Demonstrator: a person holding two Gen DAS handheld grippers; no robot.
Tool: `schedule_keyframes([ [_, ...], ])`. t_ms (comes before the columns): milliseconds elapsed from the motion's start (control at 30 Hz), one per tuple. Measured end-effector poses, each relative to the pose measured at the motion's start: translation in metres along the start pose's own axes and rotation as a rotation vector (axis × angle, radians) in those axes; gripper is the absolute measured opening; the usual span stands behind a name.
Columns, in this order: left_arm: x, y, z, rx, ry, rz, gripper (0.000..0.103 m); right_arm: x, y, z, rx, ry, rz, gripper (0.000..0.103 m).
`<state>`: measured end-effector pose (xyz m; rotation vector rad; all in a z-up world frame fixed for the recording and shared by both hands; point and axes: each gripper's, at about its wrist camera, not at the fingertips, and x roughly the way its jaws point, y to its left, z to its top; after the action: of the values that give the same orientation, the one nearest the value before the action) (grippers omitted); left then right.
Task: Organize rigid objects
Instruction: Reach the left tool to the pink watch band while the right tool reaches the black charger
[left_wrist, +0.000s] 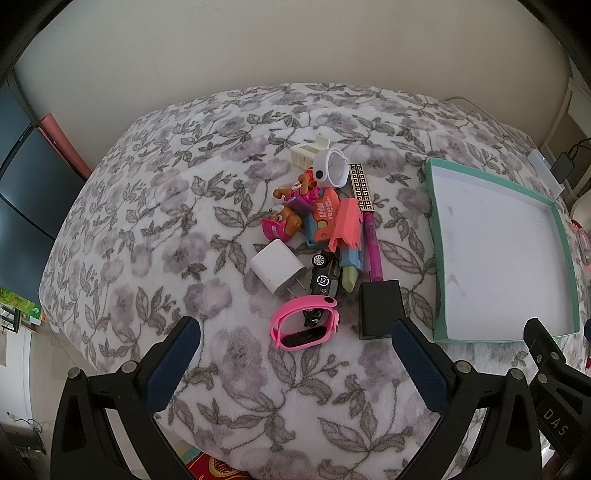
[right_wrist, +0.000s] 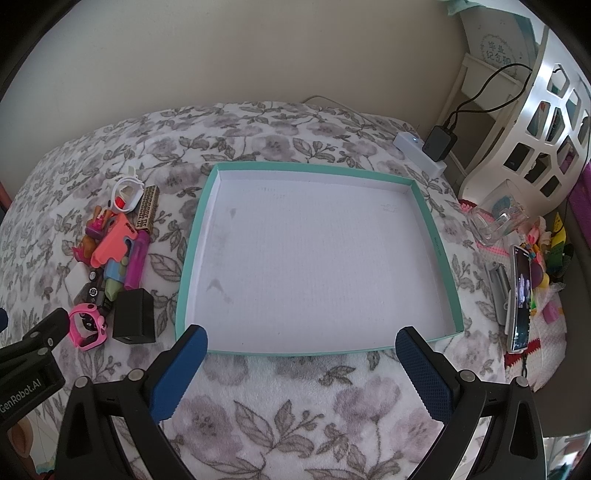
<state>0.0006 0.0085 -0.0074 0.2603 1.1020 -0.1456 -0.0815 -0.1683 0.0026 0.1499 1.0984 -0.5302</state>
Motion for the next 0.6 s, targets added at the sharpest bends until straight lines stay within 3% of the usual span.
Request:
schedule_keyframes([
  [133,0.001,0.005,-0.005,-0.010,0.004,-0.017,0.103,0.002,0.003,-0.001,-0.007,0.005,0.013,0.103],
  [600,0.015,0.050,0.011,-0.164,-0.057,-0.027,0.103,0.017,0.050,0.024,-0.090,0.043,0.186,0.103],
])
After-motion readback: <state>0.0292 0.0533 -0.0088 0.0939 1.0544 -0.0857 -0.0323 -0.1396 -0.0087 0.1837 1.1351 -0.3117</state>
